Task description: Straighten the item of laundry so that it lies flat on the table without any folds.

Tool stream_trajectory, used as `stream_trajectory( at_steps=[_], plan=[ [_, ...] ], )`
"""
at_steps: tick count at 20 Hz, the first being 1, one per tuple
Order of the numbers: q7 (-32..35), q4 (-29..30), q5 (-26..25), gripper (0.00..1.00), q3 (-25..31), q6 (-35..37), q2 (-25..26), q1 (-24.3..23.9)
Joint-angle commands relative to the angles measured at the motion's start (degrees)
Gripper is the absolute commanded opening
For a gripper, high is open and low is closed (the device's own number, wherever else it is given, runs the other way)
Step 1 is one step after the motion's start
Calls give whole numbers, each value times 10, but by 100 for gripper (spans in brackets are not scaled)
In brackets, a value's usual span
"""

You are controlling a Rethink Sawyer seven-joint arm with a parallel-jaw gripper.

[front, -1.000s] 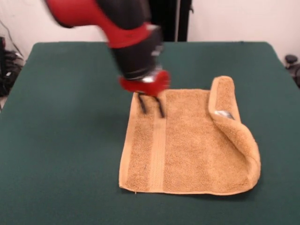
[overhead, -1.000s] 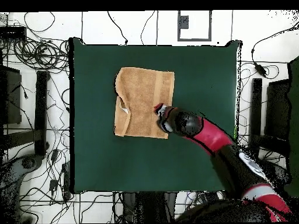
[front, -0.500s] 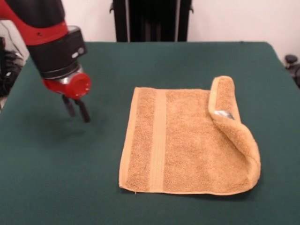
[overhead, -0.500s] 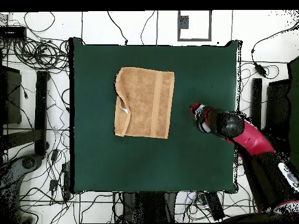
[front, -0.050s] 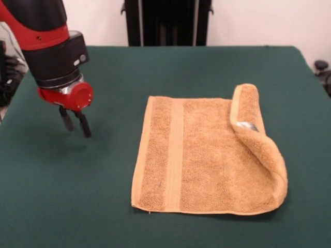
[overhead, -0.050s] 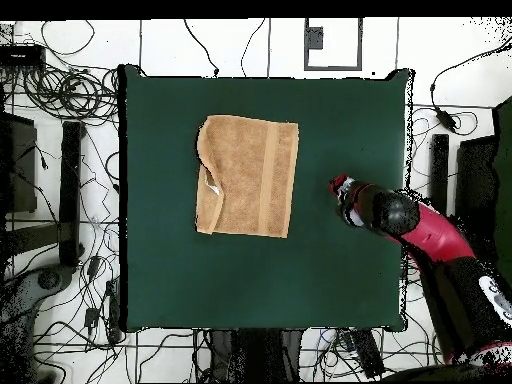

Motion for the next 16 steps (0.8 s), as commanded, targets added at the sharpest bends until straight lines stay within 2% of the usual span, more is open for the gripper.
stream_trajectory(
  at_steps=[1,7,11,16],
  plan=[
    [-47,28,-25,100,70,9,14,34],
    [31,56,-4,100,66,-44,31,61],
    [73,71,9,100,84,-121,71,63],
    [134,58,21,100,58,-207,107,110]
  ],
)
